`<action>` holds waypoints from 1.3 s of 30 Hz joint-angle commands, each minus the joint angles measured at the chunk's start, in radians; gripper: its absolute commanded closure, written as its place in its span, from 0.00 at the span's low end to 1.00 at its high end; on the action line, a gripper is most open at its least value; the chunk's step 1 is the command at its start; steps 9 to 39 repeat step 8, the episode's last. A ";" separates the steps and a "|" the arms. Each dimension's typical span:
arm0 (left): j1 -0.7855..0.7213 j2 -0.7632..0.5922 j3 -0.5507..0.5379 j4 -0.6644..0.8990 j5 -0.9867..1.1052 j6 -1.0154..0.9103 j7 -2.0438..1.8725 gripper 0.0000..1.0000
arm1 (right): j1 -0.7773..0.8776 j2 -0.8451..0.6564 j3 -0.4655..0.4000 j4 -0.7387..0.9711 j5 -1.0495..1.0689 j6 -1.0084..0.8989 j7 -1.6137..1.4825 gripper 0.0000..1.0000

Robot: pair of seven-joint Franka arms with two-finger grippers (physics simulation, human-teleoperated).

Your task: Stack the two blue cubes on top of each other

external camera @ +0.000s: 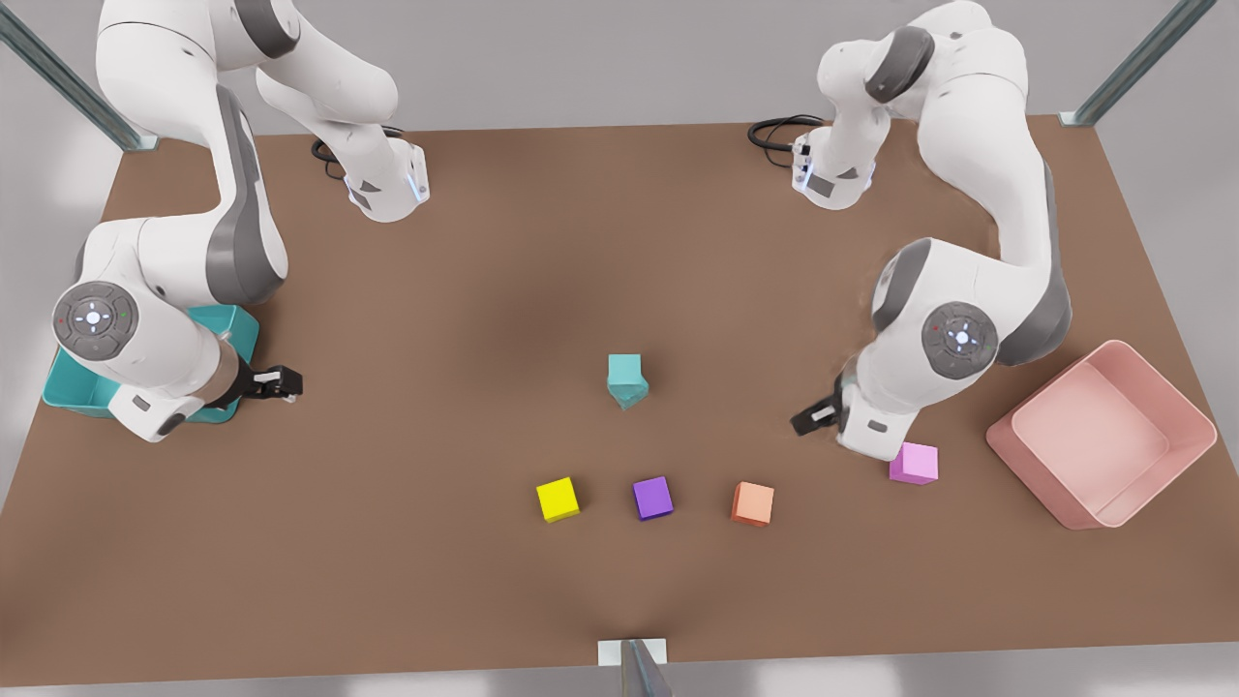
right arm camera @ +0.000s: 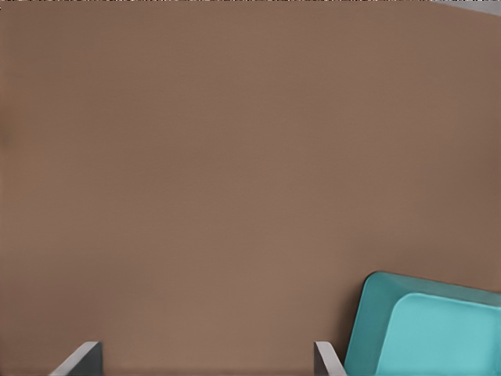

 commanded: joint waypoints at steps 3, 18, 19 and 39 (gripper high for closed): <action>0.058 -0.291 0.087 -0.256 -0.044 -0.216 0.811 0.00 | 0.000 -0.001 0.001 0.005 0.003 0.000 -0.028 0.00; 0.054 -0.282 0.085 -0.236 -0.127 -0.203 0.662 0.00 | 0.000 -0.001 0.001 0.005 0.003 0.000 -0.028 0.00; 0.054 -0.282 0.085 -0.236 -0.127 -0.203 0.662 0.00 | 0.000 -0.001 0.001 0.005 0.003 0.000 -0.028 0.00; 0.054 -0.282 0.085 -0.236 -0.127 -0.203 0.662 0.00 | 0.000 -0.001 0.001 0.005 0.003 0.000 -0.028 0.00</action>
